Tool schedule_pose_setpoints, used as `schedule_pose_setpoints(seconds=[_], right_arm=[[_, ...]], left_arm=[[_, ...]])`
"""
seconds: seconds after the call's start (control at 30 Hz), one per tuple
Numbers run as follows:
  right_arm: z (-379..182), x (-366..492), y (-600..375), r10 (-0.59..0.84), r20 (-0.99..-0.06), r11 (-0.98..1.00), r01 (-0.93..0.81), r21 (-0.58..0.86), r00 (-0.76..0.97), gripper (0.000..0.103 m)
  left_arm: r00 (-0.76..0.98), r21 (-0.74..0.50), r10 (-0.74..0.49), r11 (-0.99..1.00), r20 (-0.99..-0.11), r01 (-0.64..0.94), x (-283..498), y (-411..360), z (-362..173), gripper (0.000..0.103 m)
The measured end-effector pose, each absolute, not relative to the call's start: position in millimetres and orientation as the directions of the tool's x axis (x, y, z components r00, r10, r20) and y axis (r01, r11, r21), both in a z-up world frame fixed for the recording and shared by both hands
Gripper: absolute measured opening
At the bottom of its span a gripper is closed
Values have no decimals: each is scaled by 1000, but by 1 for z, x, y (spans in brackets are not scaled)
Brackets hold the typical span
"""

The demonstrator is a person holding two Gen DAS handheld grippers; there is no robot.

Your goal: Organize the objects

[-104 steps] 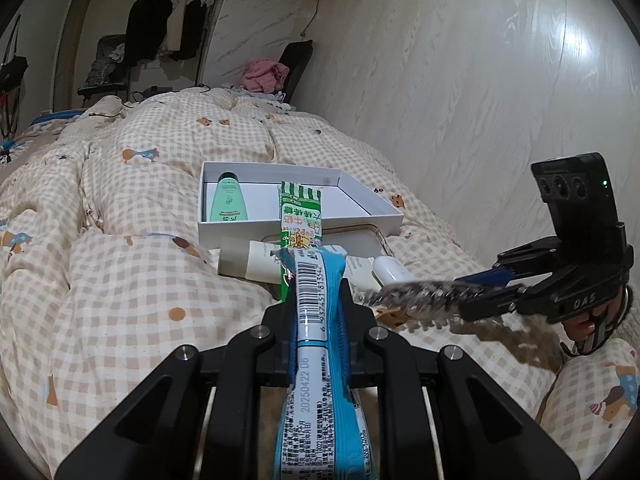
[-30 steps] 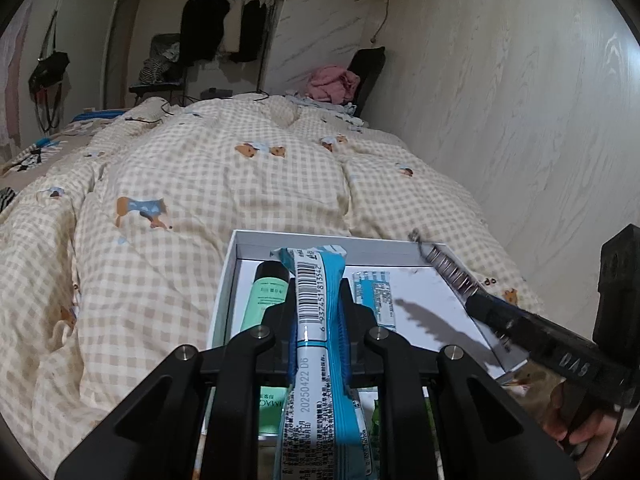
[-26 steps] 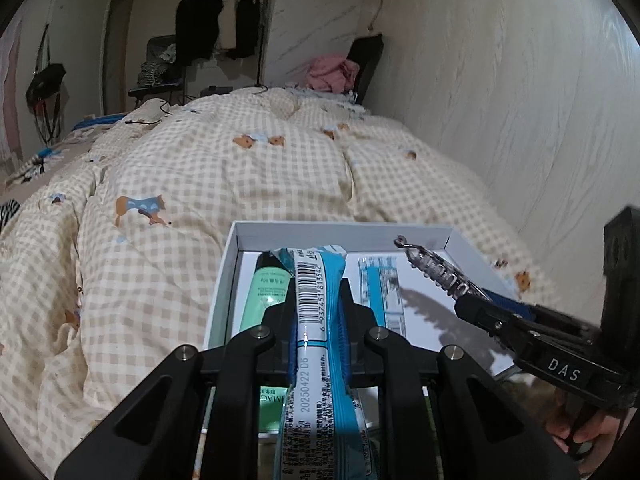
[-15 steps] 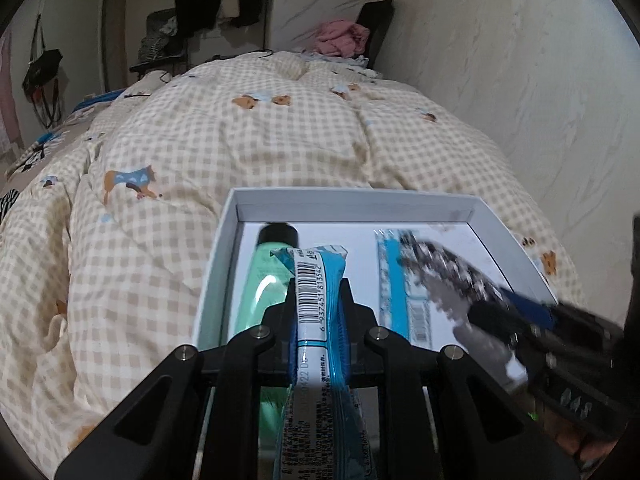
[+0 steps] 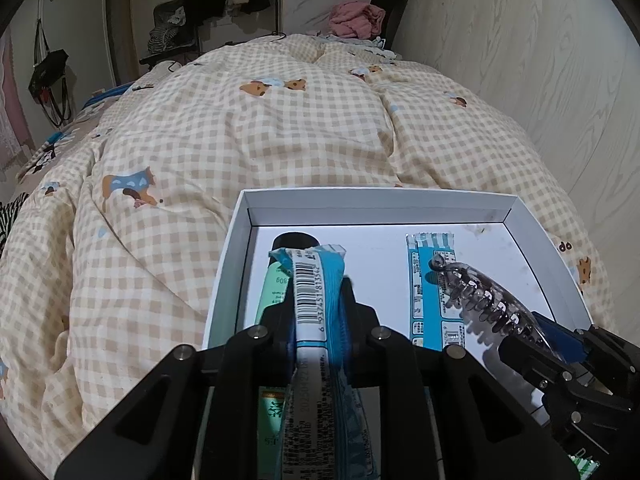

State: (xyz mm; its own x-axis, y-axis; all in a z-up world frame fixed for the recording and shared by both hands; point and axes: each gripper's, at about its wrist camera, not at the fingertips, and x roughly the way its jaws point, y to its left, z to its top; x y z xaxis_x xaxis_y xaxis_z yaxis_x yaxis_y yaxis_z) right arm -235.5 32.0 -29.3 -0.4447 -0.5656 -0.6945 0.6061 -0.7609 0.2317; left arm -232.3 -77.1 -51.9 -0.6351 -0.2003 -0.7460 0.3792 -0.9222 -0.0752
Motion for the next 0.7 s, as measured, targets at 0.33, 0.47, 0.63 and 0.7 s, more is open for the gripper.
schedule_pose_setpoints(seconds=[0.33,0.47,0.63,0.7], right_arm=[[-10,-219,45,-575,-593,-780,595,192,-563,57],[11,-206,63,-616,-485,-772,599,213,-621,72],[38,-190,85,-669,-386,-736,640,222,-635,76],[56,-179,96,-701,-335,-707,675,211,-629,79]], left_arm=[[-677,-58,-267,-907,-686,417,-215,-71,-27,55],[-718,-34,-270,-925,-641,378,-200,-63,0,58],[-795,-92,-223,-940,-564,329,-168,-60,38,60],[-811,-121,-208,-939,-547,322,-158,-61,54,60]])
